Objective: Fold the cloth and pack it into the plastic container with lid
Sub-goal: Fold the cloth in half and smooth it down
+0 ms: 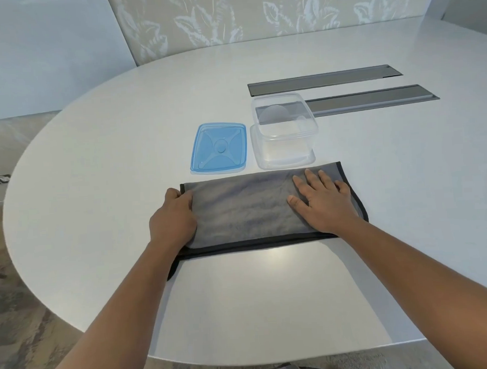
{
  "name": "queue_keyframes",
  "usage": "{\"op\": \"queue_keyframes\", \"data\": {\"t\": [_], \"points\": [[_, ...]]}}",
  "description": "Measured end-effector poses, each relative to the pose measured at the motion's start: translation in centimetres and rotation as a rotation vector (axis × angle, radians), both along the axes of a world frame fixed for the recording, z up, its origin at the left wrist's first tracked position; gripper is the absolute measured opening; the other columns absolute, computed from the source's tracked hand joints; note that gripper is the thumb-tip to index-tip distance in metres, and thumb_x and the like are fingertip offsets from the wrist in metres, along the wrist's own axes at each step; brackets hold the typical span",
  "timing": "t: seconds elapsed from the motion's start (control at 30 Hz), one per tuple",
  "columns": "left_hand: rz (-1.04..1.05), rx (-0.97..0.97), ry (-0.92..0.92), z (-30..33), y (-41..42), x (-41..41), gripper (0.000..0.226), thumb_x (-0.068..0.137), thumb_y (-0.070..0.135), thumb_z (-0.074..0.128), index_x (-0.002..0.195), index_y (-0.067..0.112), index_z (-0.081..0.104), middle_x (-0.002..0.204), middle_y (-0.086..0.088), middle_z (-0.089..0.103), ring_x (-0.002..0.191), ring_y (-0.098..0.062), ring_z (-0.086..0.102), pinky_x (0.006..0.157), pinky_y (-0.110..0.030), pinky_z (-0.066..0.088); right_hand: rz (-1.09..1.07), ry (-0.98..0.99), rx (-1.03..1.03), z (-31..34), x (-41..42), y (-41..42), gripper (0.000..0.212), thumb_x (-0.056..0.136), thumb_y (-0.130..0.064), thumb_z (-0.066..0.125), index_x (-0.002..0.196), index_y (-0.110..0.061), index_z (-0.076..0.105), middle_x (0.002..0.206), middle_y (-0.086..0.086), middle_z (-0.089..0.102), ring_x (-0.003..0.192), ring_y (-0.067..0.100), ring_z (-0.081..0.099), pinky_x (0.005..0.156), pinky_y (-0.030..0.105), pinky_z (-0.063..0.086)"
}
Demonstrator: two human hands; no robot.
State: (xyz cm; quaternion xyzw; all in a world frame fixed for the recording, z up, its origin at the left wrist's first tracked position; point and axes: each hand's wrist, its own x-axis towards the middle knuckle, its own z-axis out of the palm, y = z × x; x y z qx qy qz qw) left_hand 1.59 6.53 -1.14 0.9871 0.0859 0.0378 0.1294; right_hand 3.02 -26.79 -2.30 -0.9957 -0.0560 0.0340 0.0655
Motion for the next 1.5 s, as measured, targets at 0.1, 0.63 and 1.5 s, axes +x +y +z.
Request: {"op": "queue_keyframes", "data": {"t": [0.1, 0.63, 1.5], "points": [[0.019, 0.158, -0.030, 0.8, -1.1, 0.4, 0.040, 0.089, 0.012, 0.049, 0.127, 0.021, 0.060, 0.151, -0.010, 0.034, 0.112, -0.039, 0.052, 0.087, -0.044, 0.042, 0.004, -0.010, -0.007, -0.1, 0.0, 0.0, 0.071, 0.099, -0.069, 0.013, 0.162, -0.037, 0.013, 0.173, -0.001, 0.007, 0.159, 0.026, 0.004, 0.122, 0.056, 0.009], [-0.356, 0.151, 0.227, -0.8, -8.8, 2.0, 0.082, 0.088, 0.086, 0.006, 0.160, 0.048, -0.007, 0.173, 0.007, -0.012, 0.157, -0.036, -0.016, 0.116, -0.074, -0.010, -0.028, -0.021, 0.008, -0.2, -0.1, 0.1, 0.069, 0.099, -0.067, 0.020, 0.161, -0.038, 0.018, 0.172, -0.003, 0.013, 0.158, 0.024, 0.007, 0.122, 0.054, 0.010], [-0.224, 0.130, 0.231, -0.6, -6.4, 1.4, 0.106, 0.072, 0.101, 0.008, 0.162, 0.045, -0.006, 0.173, 0.012, -0.010, 0.159, -0.032, -0.013, 0.116, -0.073, -0.008, -0.101, 0.038, 0.019, 0.1, 0.9, -0.8, 0.089, 0.092, -0.078, 0.011, 0.164, -0.027, 0.007, 0.173, 0.005, 0.000, 0.159, 0.026, -0.003, 0.127, 0.047, 0.001]]}}
